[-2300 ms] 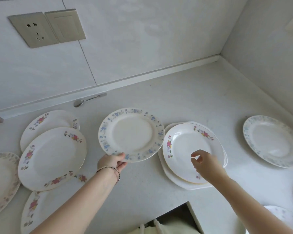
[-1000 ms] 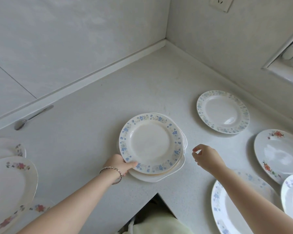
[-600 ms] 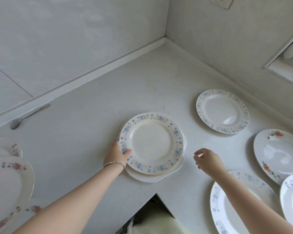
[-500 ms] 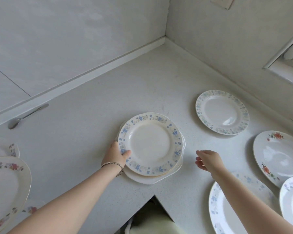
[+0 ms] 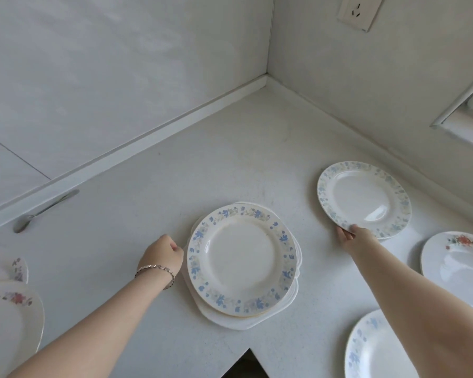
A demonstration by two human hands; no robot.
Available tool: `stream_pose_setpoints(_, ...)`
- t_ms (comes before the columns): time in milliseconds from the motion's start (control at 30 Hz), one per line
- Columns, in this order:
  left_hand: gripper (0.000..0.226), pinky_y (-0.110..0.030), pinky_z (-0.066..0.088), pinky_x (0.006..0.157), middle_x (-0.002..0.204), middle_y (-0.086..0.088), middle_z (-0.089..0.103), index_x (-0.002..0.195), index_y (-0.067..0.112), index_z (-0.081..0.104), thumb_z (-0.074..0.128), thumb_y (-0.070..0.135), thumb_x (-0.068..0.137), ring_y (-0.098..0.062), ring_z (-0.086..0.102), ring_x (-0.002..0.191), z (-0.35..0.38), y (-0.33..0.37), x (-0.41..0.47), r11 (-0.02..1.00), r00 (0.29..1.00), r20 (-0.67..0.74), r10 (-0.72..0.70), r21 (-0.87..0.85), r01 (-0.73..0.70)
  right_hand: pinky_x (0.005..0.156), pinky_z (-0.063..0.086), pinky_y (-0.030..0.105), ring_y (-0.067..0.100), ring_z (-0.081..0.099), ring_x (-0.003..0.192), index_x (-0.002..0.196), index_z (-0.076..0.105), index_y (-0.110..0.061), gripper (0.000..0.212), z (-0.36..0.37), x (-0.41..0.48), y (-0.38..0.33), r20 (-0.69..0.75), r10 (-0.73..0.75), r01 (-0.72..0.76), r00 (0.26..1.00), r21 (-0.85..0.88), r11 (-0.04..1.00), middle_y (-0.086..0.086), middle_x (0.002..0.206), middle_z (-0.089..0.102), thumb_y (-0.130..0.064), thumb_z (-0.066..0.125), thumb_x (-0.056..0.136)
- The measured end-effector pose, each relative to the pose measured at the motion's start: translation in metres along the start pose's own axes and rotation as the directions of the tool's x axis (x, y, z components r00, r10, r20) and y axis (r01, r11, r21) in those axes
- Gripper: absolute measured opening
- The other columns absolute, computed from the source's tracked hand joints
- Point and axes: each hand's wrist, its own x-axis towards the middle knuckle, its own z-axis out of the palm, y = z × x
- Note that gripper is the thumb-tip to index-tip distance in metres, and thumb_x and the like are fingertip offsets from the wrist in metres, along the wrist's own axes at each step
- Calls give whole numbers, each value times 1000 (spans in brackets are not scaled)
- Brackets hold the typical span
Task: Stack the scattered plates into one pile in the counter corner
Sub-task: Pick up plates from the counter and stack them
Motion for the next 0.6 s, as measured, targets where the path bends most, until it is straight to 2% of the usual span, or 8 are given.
stream_pose_setpoints(67, 15, -27, 37, 69, 83, -4, 55, 76, 17, 47, 44, 13, 89, -25, 50, 78, 0, -7, 3, 1000, 1000, 2, -17, -13, 17, 99, 47, 34, 22, 52, 125, 118, 52, -5, 28, 0, -2, -2, 37, 0, 0, 999, -3, 1000, 6, 123, 60, 5, 41, 94)
stream_pose_setpoints(133, 22, -27, 37, 69, 77, -1, 53, 69, 21, 44, 44, 12, 89, -25, 51, 78, 1, -14, 5, 1000, 1000, 20, -15, -21, 15, 87, 53, 28, 20, 62, 113, 107, 55, -3, 20, 1, -12, -6, 87, 5, -6, 996, 9, 1000, 7, 101, 64, 6, 43, 94)
stream_pose_setpoints(200, 25, -26, 37, 68, 73, 1, 51, 66, 22, 43, 44, 11, 88, -25, 51, 78, 1, -21, 5, 1000, 999, 39, -3, -10, 3, 58, 57, 20, 14, 74, 73, 118, 53, -3, 27, -3, -27, -8, 152, 18, -20, 988, 11, 1000, 6, 85, 62, 5, 46, 93)
stream_pose_setpoints(233, 25, -26, 37, 67, 72, 2, 51, 66, 23, 43, 44, 11, 88, -25, 51, 78, 1, -25, 4, 1000, 999, 46, 4, -1, -4, 48, 55, 20, 13, 72, 57, 116, 53, -5, 26, -6, -34, -7, 184, 25, -25, 983, -3, 1000, 7, 82, 64, 5, 46, 93)
stream_pose_setpoints(267, 26, -26, 36, 67, 72, 1, 51, 65, 23, 43, 44, 11, 88, -25, 51, 78, 0, -28, 4, 1000, 999, 51, 5, 2, -5, 44, 54, 21, 12, 71, 51, 109, 53, -6, 22, -10, -42, -5, 231, 38, -33, 972, -29, 999, 7, 78, 69, 6, 45, 92)
stream_pose_setpoints(333, 24, -26, 36, 67, 74, 0, 52, 66, 21, 44, 45, 10, 88, -25, 52, 78, -3, -36, 4, 1000, 999, 51, -4, -9, 5, 49, 57, 22, 12, 72, 57, 99, 55, -10, 23, -17, -61, 2, 326, 68, -39, 943, -94, 995, 5, 69, 75, 9, 43, 91)
stream_pose_setpoints(400, 20, -26, 36, 67, 77, -2, 54, 69, 19, 47, 45, 11, 88, -25, 52, 78, -5, -42, 3, 999, 999, 40, -21, -27, 22, 54, 59, 23, 13, 73, 62, 97, 56, -12, 27, -26, -80, 12, 391, 102, -35, 915, -176, 984, 4, 69, 76, 10, 43, 90)
stream_pose_setpoints(600, 19, -26, 38, 67, 82, -6, 60, 71, 19, 50, 45, 11, 88, -27, 56, 80, -4, -59, -6, 992, 997, 43, -61, -110, 65, 52, 58, 23, 17, 73, 61, 98, 58, -3, 24, -49, -124, 45, 488, 193, 81, 851, -486, 870, 7, 71, 75, 13, 43, 87)
